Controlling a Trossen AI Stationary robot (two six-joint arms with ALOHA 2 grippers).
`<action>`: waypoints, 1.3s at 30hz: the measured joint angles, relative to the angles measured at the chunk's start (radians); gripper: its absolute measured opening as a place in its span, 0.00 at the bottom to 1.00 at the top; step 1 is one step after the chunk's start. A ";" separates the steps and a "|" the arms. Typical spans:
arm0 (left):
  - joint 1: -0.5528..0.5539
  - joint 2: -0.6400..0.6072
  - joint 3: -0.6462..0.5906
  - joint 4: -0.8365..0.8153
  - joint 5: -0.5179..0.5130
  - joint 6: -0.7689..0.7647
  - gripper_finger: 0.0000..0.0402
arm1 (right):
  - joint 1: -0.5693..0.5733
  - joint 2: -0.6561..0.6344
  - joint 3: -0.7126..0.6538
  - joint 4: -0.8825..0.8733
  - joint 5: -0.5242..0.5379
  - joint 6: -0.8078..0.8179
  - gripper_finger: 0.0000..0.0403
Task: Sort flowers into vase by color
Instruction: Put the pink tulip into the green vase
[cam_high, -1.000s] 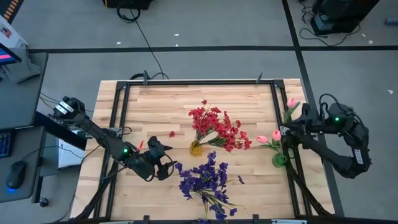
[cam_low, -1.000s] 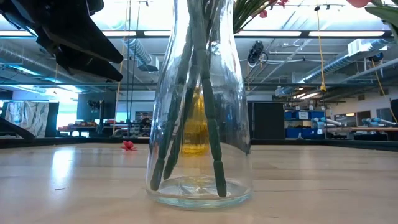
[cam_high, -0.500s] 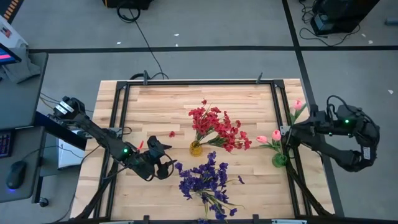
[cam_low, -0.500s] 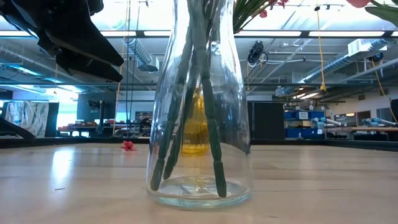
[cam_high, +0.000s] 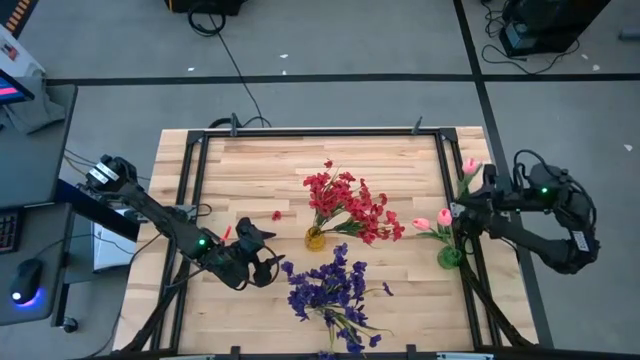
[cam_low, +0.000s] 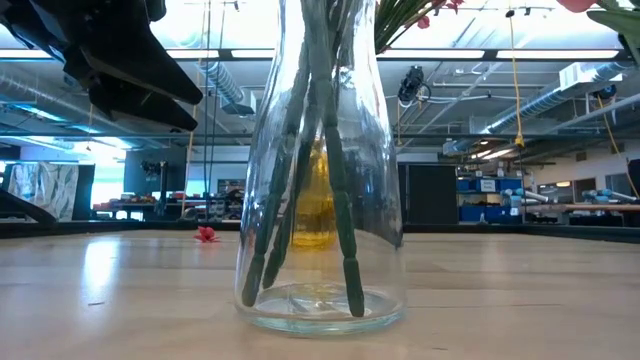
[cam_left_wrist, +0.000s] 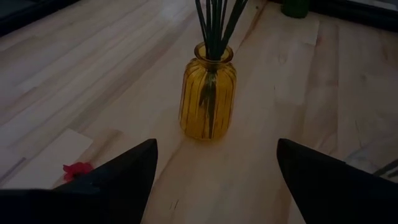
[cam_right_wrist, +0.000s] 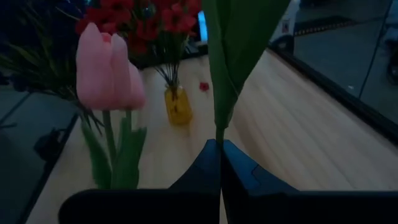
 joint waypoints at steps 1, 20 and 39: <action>0.000 0.000 0.000 0.000 0.000 0.000 0.83 | 0.000 0.000 -0.010 0.018 -0.002 0.000 0.02; 0.000 0.000 0.000 0.000 -0.002 0.008 0.83 | 0.000 0.000 -0.066 0.005 -0.051 0.047 0.02; 0.000 0.000 0.000 0.000 -0.012 0.008 0.83 | 0.030 0.000 0.141 -0.228 -0.038 0.189 0.02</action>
